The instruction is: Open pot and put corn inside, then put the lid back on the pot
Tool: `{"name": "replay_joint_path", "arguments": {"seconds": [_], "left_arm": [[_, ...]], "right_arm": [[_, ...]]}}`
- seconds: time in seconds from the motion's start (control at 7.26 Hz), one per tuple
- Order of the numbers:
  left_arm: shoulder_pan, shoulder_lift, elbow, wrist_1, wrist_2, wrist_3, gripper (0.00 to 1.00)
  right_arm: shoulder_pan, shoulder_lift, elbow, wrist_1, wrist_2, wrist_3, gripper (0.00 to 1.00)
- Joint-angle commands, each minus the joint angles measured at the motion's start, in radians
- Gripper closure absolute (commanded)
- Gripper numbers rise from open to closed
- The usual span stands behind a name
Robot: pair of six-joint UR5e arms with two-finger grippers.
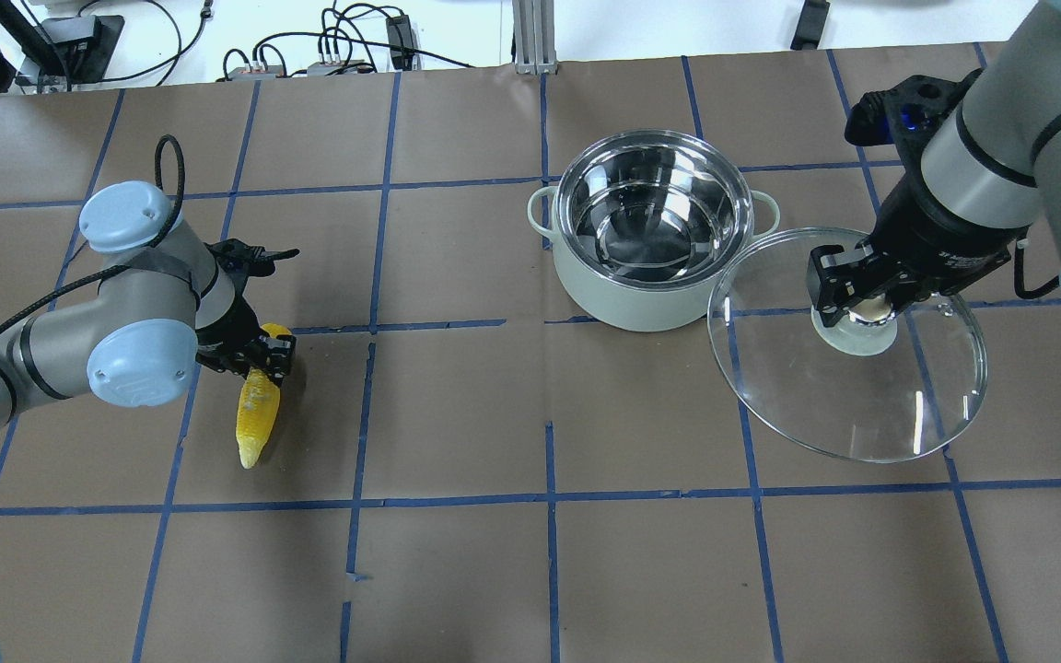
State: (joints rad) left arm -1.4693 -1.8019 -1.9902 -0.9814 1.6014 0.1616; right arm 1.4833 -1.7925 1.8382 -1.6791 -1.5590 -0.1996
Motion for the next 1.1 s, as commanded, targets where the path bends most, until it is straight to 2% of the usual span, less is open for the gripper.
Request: {"name": "replay_joint_path", "arguments": {"seconds": [0.0, 0.28, 0.41, 0.69, 0.96], "left_arm": [[-0.148, -0.046, 0.240, -0.188, -0.062, -0.230, 0.75], [-0.260, -0.150, 0.495, -0.336, -0.113, -0.321, 0.75], [-0.311, -0.201, 0.613, -0.339, -0.160, -0.335, 0.75], [-0.385, -0.319, 0.808, -0.347, -0.152, -0.340, 0.75], [-0.448, -0.410, 0.943, -0.367, -0.153, -0.353, 0.75]], "right_arm": [[-0.001, 0.001, 0.003, -0.046, -0.001, -0.012, 0.68], [-0.002, 0.001, 0.003, -0.059, 0.000, -0.012, 0.68], [-0.002, 0.001, 0.006, -0.086, -0.001, -0.014, 0.68], [-0.002, 0.001, 0.007, -0.087, -0.001, -0.017, 0.68], [-0.002, -0.001, 0.012, -0.085, -0.001, -0.017, 0.68]]}}
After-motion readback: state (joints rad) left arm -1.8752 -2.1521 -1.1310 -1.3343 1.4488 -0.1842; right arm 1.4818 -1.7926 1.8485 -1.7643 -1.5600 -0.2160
